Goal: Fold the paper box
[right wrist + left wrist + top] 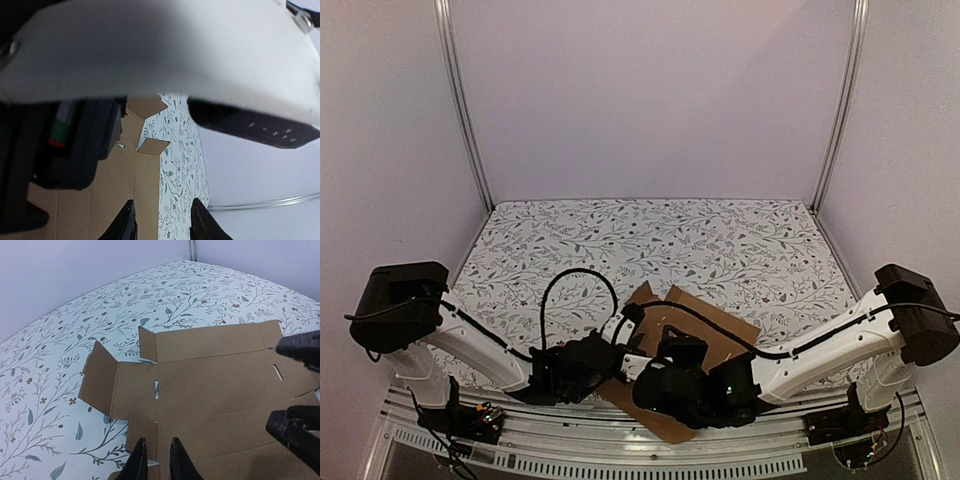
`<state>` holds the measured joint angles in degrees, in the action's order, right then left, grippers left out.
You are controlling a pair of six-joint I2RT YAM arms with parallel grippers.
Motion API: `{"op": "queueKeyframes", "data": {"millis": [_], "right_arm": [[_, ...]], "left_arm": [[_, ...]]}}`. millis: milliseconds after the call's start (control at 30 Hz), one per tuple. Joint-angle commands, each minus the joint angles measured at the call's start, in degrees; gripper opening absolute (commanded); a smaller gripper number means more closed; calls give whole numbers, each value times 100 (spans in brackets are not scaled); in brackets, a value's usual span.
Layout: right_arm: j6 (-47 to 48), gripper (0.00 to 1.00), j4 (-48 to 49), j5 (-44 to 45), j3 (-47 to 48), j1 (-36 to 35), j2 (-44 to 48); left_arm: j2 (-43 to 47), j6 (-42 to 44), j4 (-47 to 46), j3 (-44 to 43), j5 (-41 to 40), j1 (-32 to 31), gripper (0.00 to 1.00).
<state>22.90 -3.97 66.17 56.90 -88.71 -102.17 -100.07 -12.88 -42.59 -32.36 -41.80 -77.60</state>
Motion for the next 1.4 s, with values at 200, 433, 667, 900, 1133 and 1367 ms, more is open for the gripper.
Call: {"op": "queueKeyframes", "data": {"millis": [200, 433, 667, 900, 1133, 1367], "right_arm": [[-424, 42, -13, -335, 44, 114, 765], [-1110, 55, -995, -1136, 112, 825, 1613], [-1960, 72, -2275, -3001, 527, 2205, 1931], [-2520, 79, -3320, -5630, 1090, 3872, 1649], [-2745, 79, -3595, -7639, 1228, 5041, 1041], [-2666, 77, -3618, -8849, 1303, 5764, 353]], "left_arm": [[20, 414, 51, -172, 73, 64, 12], [807, 574, 800, -130, 194, 294, 22], [1683, 231, 1786, -157, 1218, 971, 39], [2169, -238, 2560, -172, 2002, 1305, 51], [2537, -740, 2799, 154, 2348, 1366, 57], [3077, -996, 3015, 372, 2868, 1364, 63]]}}
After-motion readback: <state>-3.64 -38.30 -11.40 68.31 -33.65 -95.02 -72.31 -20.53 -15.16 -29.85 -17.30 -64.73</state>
